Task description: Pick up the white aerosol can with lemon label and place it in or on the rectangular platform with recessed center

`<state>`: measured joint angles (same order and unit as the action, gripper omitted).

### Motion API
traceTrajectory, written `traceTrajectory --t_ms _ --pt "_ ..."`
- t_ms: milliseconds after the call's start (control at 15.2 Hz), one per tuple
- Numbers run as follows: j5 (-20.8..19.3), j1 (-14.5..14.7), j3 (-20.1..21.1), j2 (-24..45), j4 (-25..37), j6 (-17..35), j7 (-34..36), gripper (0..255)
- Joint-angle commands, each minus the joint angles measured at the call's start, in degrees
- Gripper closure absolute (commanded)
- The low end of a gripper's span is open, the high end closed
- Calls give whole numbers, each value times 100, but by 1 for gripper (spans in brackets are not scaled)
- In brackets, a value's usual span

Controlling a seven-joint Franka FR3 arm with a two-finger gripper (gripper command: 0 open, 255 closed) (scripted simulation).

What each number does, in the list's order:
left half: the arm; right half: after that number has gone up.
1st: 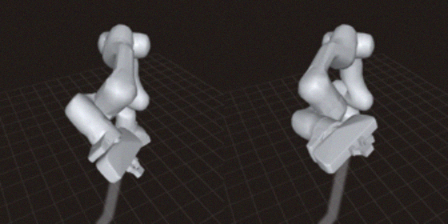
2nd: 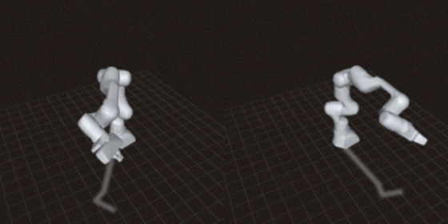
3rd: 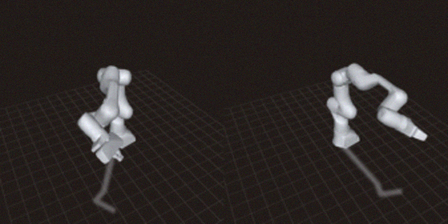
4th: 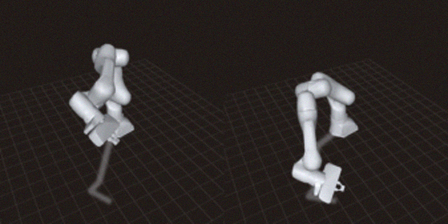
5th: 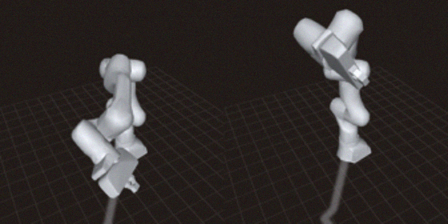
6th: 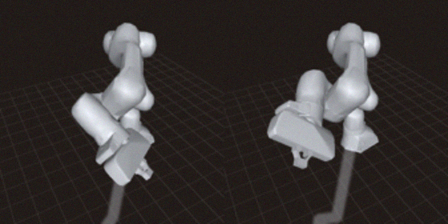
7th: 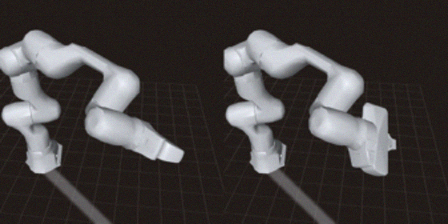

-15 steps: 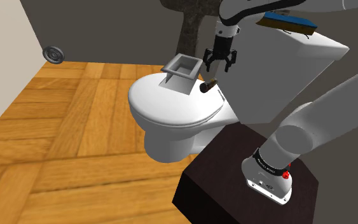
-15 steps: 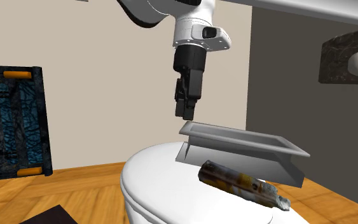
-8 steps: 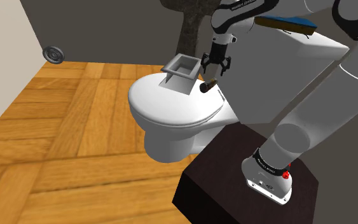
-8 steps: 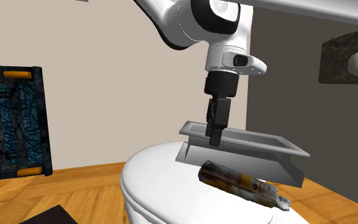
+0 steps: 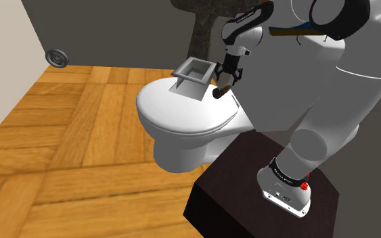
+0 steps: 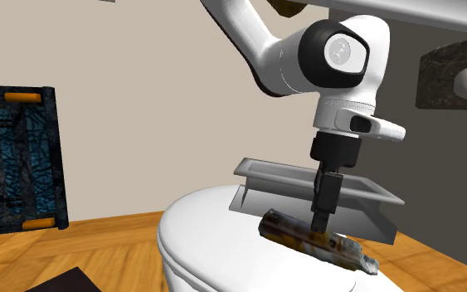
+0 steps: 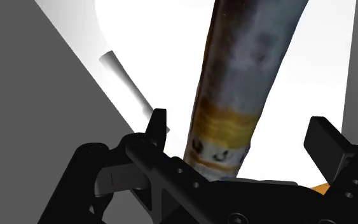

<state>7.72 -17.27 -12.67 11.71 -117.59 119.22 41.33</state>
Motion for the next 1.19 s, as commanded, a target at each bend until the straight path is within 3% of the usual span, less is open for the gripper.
traceTrajectory --t_ms 0,396,924,990,1122 --pt "61 -29 -17 119 -17 129 31 0" --pt "147 -25 18 306 -238 528 -25 0" --pt "147 -26 19 305 -238 528 -25 0" --pt "147 -27 18 306 -240 531 -27 255" --pt "143 -26 17 290 -256 531 -25 255"
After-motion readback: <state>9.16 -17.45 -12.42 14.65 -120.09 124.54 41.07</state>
